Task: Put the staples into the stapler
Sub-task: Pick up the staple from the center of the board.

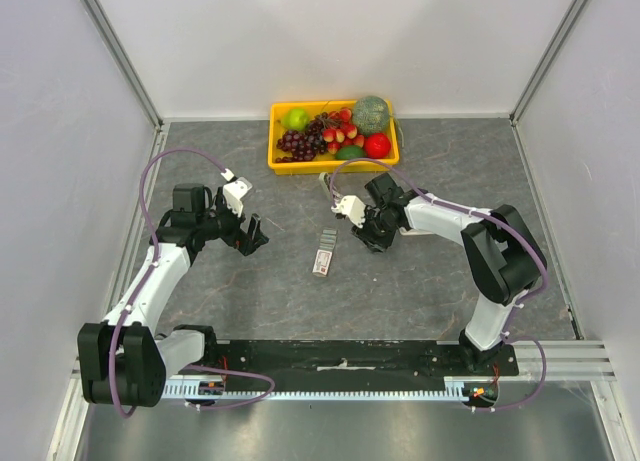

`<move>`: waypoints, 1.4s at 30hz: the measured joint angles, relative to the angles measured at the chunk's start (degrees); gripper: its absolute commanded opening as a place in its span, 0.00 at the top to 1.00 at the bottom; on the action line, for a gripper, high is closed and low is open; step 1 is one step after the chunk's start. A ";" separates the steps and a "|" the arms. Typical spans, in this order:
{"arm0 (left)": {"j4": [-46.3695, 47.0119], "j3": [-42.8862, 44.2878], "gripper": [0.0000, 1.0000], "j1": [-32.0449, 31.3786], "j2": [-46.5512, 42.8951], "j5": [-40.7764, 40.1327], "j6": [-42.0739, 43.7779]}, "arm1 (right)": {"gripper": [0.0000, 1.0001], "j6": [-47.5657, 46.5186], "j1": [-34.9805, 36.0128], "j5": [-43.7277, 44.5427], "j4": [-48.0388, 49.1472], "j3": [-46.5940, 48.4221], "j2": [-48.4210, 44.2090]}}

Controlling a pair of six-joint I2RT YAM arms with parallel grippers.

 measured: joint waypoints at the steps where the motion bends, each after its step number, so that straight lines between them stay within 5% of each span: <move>1: 0.00 0.00 0.00 0.00 0.00 -0.02 0.00 | 0.70 -0.17 0.00 0.20 0.00 -0.02 0.00; 11: 0.00 0.00 0.00 0.07 0.00 0.02 0.00 | 0.87 -2.34 0.00 0.76 -0.02 -0.02 0.02; 22: 0.00 0.00 0.00 0.11 0.00 0.09 0.00 | 0.88 -6.36 -0.02 1.90 -0.87 1.62 0.02; 31: 0.00 0.00 0.00 0.11 0.02 0.09 0.00 | 0.87 -13.18 -0.04 2.32 -6.45 13.92 2.23; 42: 0.00 0.00 0.00 0.11 0.04 0.07 0.00 | 0.86 -18.78 -2.36 2.29 -14.08 33.92 16.20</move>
